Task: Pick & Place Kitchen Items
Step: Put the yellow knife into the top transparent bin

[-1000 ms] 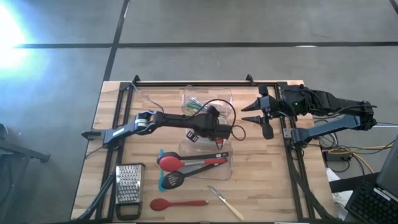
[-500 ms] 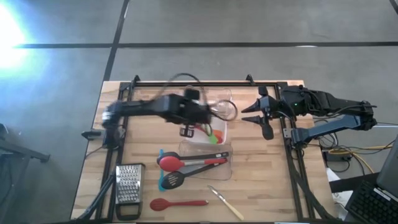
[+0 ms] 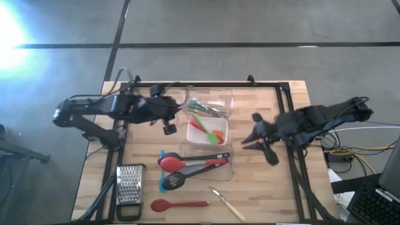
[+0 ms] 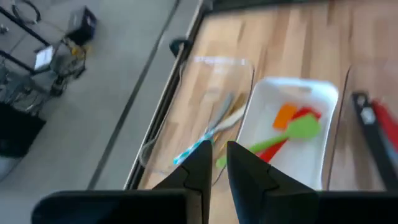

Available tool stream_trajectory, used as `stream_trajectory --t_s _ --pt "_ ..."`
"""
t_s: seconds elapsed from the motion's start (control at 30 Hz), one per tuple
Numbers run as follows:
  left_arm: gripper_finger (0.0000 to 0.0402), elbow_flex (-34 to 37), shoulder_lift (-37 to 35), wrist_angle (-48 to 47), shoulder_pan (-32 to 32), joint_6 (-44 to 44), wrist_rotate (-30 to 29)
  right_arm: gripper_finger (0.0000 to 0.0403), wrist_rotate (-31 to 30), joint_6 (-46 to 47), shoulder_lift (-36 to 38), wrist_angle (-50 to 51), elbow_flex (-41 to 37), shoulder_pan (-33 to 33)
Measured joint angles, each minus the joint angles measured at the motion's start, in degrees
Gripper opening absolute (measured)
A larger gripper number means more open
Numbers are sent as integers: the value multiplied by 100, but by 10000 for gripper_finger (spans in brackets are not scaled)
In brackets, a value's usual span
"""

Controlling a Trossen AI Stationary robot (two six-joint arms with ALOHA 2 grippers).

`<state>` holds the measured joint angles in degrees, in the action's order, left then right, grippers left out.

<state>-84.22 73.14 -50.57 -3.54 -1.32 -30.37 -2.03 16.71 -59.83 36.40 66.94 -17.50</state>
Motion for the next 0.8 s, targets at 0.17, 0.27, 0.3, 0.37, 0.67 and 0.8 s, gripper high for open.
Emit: stream_trajectory --t_s 0.17,0.27,0.3,0.37,0.67,0.8 --pt "48 1213 -945 1346 -1 94 386 69 -347 615 -498 21 4 -625" --pt "50 1796 -1386 1988 -1 102 524 64 -358 1063 -836 32 2 -893" --pt "50 1973 -1516 2159 -1 106 534 63 -357 1210 -949 37 2 -962" --pt "51 2271 -1728 2445 -1 120 548 60 -356 1524 -1180 79 0 -1101" --pt "51 2877 -2192 2824 1 97 548 56 -338 2417 -2056 138 4 -1416" --pt "51 2924 -2234 2918 3 79 552 56 -288 2595 -2345 139 5 -1448"
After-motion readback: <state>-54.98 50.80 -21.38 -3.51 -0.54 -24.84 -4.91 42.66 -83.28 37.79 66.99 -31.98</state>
